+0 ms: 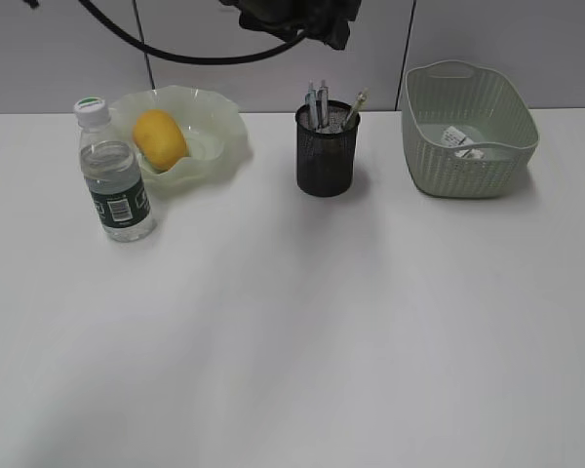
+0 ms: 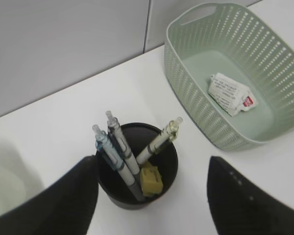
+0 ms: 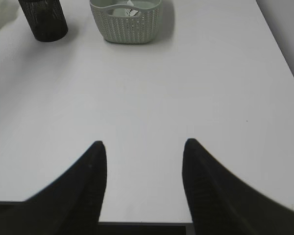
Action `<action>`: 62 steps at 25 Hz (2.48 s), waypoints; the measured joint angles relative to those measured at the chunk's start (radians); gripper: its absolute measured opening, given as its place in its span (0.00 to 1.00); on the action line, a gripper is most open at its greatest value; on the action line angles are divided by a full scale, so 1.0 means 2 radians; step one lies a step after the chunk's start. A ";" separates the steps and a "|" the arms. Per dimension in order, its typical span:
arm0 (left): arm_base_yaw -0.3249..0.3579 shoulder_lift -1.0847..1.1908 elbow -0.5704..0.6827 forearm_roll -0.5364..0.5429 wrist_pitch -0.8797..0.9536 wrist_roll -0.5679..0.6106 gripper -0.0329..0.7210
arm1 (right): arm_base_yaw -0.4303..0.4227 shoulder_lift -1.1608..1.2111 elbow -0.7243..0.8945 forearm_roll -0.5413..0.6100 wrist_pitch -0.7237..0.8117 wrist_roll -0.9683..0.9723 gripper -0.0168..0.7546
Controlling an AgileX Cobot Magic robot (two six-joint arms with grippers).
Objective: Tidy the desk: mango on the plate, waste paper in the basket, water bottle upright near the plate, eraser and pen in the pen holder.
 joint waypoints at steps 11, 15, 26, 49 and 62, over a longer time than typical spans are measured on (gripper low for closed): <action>0.020 -0.071 -0.001 0.030 0.133 -0.037 0.74 | 0.000 0.000 0.000 0.000 0.000 0.000 0.54; 0.082 -0.084 -0.003 0.043 0.167 -0.055 0.74 | 0.000 0.000 0.000 0.000 0.000 0.000 0.54; 0.227 -0.087 -0.003 0.066 0.228 -0.062 0.74 | 0.000 0.000 0.000 0.000 0.000 0.000 0.54; 0.221 -0.433 0.386 0.049 0.230 -0.048 0.74 | 0.000 0.000 0.000 0.000 0.000 0.000 0.54; 0.221 -0.776 0.696 0.043 0.155 -0.048 0.74 | 0.000 0.000 0.000 0.000 0.000 0.000 0.54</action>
